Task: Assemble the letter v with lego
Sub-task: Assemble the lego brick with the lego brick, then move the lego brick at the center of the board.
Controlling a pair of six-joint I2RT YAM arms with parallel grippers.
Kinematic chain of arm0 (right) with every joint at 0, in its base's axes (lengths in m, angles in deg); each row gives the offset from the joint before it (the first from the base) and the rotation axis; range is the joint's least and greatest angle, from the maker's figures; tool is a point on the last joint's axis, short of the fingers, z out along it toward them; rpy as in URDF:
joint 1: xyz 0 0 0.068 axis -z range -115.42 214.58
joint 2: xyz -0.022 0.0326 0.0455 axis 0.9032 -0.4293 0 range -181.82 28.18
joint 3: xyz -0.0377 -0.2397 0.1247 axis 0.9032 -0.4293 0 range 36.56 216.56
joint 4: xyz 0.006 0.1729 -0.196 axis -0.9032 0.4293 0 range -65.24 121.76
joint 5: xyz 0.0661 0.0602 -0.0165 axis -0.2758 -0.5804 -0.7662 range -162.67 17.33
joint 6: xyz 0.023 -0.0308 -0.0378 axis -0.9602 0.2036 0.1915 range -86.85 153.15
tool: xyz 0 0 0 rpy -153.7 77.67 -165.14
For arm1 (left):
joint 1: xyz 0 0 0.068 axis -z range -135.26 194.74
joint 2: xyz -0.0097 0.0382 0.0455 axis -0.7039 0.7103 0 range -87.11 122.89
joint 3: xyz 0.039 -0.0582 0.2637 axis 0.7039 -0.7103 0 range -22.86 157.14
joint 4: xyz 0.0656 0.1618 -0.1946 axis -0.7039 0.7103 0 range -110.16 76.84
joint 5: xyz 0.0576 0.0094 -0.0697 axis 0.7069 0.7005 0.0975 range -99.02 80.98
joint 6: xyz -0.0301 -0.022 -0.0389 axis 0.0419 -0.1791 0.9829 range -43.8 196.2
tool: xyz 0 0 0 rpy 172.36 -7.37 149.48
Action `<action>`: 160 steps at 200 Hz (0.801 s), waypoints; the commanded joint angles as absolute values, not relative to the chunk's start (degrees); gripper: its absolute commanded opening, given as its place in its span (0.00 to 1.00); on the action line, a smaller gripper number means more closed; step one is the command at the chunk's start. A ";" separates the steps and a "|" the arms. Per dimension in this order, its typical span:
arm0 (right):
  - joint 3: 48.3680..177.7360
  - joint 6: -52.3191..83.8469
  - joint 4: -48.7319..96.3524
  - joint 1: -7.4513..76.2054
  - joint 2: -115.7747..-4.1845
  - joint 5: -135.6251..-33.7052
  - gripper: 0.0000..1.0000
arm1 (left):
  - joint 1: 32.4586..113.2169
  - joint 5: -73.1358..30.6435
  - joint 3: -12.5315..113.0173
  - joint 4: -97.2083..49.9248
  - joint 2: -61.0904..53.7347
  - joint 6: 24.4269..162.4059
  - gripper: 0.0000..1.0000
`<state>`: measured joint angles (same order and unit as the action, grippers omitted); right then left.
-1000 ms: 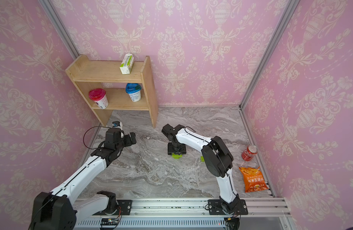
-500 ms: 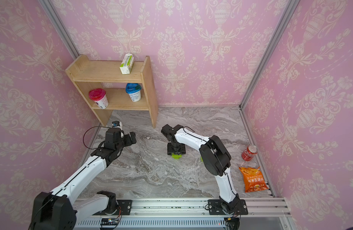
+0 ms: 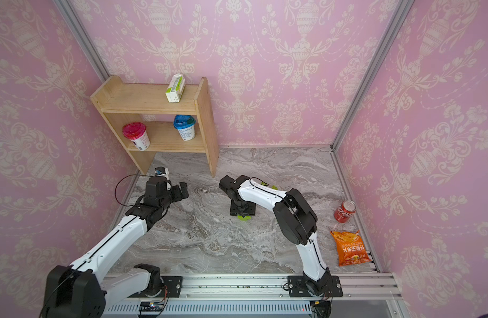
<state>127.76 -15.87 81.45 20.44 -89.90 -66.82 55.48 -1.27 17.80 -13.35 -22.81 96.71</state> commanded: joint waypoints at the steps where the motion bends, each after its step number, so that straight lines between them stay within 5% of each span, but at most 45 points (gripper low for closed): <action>1: 124.95 -18.79 80.74 19.49 -92.39 -67.45 0.30 | 55.88 -2.66 17.58 -14.27 -22.33 97.52 0.99; 160: 132.02 -13.48 81.93 21.54 -95.31 -68.46 0.32 | 55.85 -3.23 17.64 -15.10 -21.38 97.29 0.99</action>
<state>130.32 -17.09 81.71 21.20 -91.86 -69.25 55.48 -2.56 17.80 -14.95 -21.79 96.71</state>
